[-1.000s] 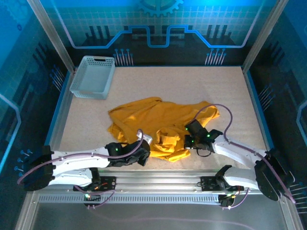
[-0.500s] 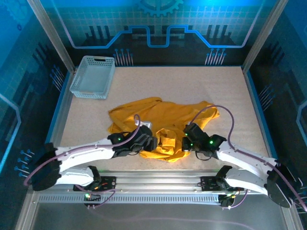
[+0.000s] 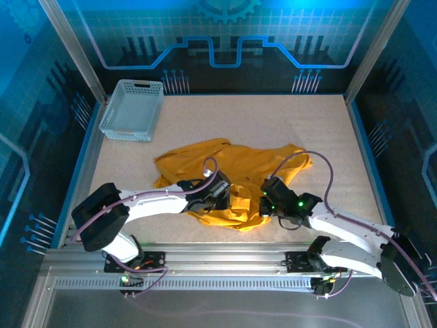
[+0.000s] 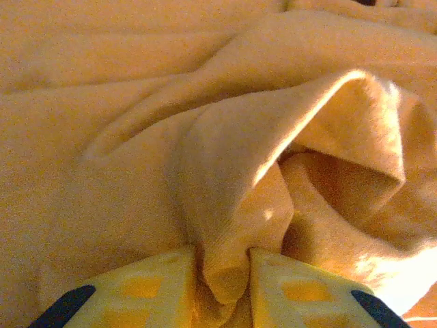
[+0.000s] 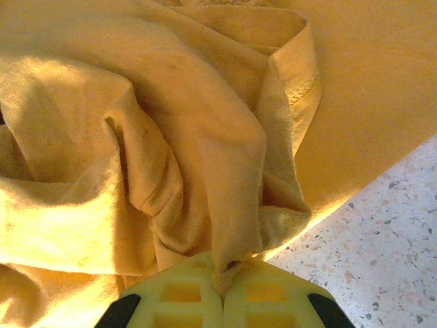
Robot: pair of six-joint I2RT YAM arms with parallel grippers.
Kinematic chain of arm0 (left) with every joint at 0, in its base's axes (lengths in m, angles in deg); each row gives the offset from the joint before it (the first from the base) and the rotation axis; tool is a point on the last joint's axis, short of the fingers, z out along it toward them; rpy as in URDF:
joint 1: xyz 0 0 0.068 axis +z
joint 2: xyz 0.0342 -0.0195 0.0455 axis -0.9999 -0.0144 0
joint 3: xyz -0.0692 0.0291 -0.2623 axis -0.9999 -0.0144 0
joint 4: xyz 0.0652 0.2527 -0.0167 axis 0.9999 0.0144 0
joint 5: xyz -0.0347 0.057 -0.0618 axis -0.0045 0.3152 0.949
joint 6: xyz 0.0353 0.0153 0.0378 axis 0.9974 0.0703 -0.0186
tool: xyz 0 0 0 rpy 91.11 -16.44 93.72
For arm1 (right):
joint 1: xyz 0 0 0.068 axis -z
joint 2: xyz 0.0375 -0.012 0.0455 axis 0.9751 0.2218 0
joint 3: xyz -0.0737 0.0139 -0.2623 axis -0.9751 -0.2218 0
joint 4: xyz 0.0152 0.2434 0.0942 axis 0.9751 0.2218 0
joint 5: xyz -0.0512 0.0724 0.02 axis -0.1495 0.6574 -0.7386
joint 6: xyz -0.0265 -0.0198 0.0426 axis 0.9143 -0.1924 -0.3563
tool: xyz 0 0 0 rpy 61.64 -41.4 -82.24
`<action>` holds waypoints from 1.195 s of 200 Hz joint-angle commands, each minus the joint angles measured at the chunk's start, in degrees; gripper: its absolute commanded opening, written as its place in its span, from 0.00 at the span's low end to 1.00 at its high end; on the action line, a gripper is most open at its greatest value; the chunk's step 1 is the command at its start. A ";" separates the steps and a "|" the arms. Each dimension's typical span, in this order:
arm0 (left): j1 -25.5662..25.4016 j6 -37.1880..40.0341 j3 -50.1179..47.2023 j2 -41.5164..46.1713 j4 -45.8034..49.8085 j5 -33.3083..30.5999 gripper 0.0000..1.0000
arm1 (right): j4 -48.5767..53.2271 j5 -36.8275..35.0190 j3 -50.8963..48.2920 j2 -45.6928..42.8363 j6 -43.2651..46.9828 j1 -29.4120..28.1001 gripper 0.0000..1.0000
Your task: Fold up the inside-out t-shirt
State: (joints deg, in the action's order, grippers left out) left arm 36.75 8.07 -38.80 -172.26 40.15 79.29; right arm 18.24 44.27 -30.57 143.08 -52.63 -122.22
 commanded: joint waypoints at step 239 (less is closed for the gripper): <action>21.07 0.10 -23.47 54.51 19.71 2.75 0.37 | -12.58 0.46 6.83 15.36 -0.26 -8.01 0.00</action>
State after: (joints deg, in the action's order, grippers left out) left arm 57.52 2.72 -69.46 -114.58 48.87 83.68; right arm 5.65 46.54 -26.20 159.43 -52.45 -128.58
